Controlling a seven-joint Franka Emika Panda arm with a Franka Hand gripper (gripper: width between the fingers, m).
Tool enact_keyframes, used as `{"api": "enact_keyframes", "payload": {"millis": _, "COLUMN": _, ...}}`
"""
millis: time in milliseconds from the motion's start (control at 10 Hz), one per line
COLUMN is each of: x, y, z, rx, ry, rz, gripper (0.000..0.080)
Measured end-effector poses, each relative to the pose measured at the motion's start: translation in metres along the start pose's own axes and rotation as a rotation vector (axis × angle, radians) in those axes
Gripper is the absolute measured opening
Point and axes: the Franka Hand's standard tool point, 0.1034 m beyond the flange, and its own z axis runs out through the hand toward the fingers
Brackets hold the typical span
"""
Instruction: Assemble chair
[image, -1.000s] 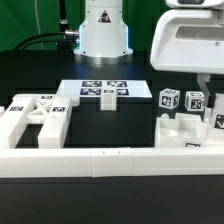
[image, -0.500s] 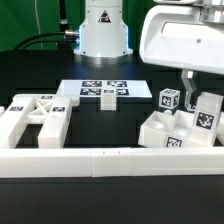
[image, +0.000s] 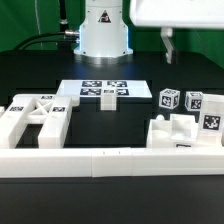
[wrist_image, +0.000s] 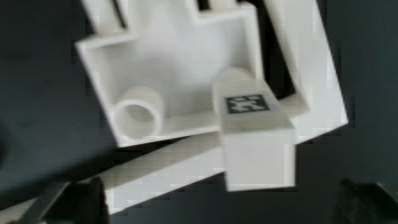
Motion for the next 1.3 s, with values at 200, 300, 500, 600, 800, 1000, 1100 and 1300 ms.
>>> {"api": "enact_keyframes", "payload": {"millis": 200, "x": -0.005, "y": 0.013, "z": -0.008, "rx": -0.001, "ry": -0.007, "rz": 0.007, "gripper": 0.0646}}
{"api": "enact_keyframes", "payload": {"millis": 300, "x": -0.006, "y": 0.012, "z": -0.005, "rx": -0.003, "ry": -0.009, "rz": 0.003, "gripper": 0.0646}}
{"api": "enact_keyframes", "payload": {"millis": 500, "x": -0.006, "y": 0.012, "z": -0.005, "rx": -0.003, "ry": -0.009, "rz": 0.003, "gripper": 0.0649}}
{"api": "enact_keyframes", "payload": {"millis": 600, "x": -0.006, "y": 0.012, "z": -0.005, "rx": -0.003, "ry": -0.009, "rz": 0.003, "gripper": 0.0649}}
{"api": "enact_keyframes", "payload": {"millis": 800, "x": -0.006, "y": 0.013, "z": -0.004, "rx": -0.001, "ry": -0.005, "rz": -0.004, "gripper": 0.0649}}
{"api": "enact_keyframes", "payload": {"millis": 1000, "x": -0.038, "y": 0.057, "z": 0.006, "rx": 0.029, "ry": 0.1, "rz": -0.266, "gripper": 0.0649}}
{"api": "enact_keyframes", "payload": {"millis": 1100, "x": -0.053, "y": 0.085, "z": 0.016, "rx": 0.024, "ry": 0.105, "rz": -0.261, "gripper": 0.0649}}
{"api": "enact_keyframes", "payload": {"millis": 1300, "x": -0.051, "y": 0.082, "z": 0.017, "rx": 0.028, "ry": 0.107, "rz": -0.253, "gripper": 0.0649}}
